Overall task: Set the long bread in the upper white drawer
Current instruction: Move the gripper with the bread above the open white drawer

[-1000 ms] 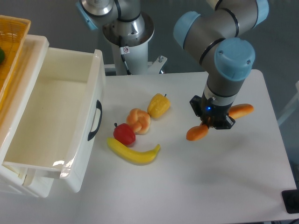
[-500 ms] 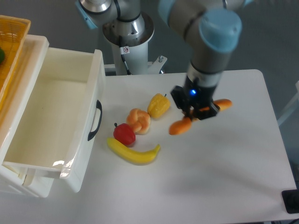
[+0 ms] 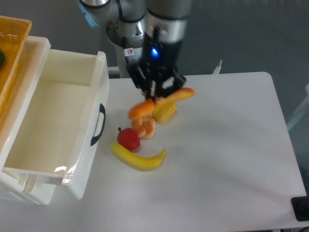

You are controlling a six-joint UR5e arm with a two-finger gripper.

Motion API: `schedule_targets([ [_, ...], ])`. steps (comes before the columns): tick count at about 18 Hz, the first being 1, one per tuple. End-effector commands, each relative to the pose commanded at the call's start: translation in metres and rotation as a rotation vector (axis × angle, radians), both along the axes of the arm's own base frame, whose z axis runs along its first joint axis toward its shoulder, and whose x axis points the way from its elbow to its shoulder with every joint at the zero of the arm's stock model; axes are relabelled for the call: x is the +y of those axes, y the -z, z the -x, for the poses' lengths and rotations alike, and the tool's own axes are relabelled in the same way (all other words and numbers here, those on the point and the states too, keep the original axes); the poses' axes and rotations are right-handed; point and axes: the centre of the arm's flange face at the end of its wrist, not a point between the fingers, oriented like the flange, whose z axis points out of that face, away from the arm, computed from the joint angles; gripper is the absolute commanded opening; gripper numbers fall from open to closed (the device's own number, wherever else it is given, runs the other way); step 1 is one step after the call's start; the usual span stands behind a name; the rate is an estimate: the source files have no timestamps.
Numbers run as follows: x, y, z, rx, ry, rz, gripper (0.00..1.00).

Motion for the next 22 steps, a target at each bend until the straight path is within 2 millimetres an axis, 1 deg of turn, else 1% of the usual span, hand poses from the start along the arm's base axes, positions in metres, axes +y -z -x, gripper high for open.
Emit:
schedule_targets([
  [3,0.022,-0.005,-0.036,-0.074,-0.07,-0.028,0.03],
  [5,0.03,-0.005,-0.052,-0.129,-0.112,-0.034,0.03],
  [6,0.034,-0.007,-0.063,-0.16,-0.114,-0.046,0.03],
  [8,0.032,-0.017,-0.082,-0.198,-0.115,-0.077,0.02],
  [11,0.029,-0.026,-0.093,-0.265,-0.139,-0.115,0.02],
  [12,0.026,-0.032,-0.098,-0.278,-0.147,-0.128,0.02],
  [15,0.022,-0.041,-0.107,-0.293,-0.139,-0.151,0.02],
  [16,0.024,-0.038,-0.111,-0.298,-0.131,-0.145,0.03],
  [19,0.03,-0.017,-0.114,-0.324,-0.124,-0.11,0.04],
  [22,0.039,0.006,-0.127,-0.354,-0.104,-0.068,0.04],
])
